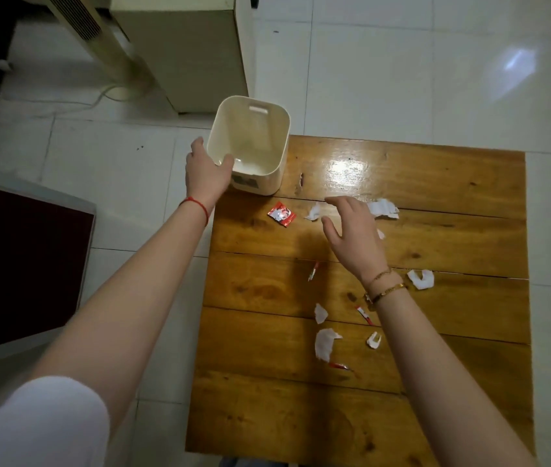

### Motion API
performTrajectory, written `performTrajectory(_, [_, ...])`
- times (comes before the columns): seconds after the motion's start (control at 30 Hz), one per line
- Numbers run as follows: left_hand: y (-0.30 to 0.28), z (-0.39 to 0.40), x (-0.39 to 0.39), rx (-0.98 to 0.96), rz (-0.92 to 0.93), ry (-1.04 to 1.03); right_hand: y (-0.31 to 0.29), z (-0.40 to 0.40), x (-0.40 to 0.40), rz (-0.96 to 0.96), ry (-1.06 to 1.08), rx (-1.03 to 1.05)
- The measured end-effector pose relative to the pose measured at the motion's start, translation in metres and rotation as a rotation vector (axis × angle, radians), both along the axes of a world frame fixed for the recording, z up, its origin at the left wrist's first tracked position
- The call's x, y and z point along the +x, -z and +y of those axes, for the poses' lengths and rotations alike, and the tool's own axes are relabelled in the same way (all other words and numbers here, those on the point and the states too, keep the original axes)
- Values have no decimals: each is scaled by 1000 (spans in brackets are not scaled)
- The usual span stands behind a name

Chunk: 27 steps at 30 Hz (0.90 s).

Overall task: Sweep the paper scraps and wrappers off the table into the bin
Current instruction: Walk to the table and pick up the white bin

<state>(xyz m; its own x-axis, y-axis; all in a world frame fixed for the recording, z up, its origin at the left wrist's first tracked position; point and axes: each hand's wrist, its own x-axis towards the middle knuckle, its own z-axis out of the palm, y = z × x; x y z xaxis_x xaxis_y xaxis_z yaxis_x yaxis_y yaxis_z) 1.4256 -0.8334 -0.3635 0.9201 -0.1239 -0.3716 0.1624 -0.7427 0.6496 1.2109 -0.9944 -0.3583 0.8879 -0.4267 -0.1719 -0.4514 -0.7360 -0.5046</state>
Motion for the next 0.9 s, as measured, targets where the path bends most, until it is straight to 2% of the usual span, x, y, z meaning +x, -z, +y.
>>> performTrajectory(0.17, [4,2,12,3,17,38,5,6,-1,-29,11,3])
performTrajectory(0.33, [-2,9,-7,-78,86,-60,1,13,-13,-35,29,18])
performTrajectory(0.6, [-42,43,-99,-158,74,-62,-21,34,-71,-23,80,43])
performTrajectory(0.9, [-87,95,-216,-117,78,-102,-37,61,-164,12,86,54])
